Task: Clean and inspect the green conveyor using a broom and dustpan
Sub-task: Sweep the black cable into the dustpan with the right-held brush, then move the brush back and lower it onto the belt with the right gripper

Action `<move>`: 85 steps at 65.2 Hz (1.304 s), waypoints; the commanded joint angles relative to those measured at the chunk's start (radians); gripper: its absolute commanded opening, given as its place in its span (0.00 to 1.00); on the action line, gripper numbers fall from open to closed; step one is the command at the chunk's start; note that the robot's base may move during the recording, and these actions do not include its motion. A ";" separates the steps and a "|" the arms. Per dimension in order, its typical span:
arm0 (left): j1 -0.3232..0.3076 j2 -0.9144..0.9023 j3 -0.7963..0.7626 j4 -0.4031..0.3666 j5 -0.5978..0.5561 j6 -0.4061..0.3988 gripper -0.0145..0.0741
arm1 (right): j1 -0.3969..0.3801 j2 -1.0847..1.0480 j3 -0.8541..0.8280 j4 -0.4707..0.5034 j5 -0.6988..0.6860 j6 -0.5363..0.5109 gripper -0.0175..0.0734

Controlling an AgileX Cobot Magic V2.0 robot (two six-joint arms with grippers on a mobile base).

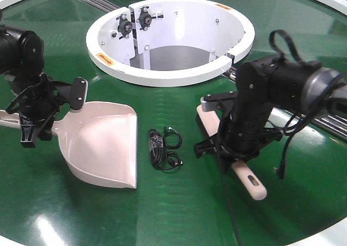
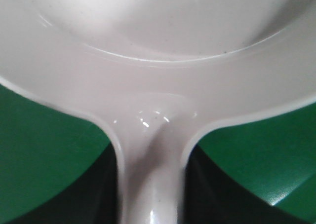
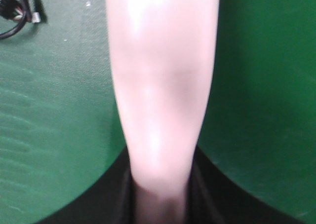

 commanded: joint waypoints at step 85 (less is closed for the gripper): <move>-0.009 -0.048 -0.030 -0.028 0.018 -0.004 0.17 | 0.303 0.406 -0.877 0.325 0.180 0.035 0.19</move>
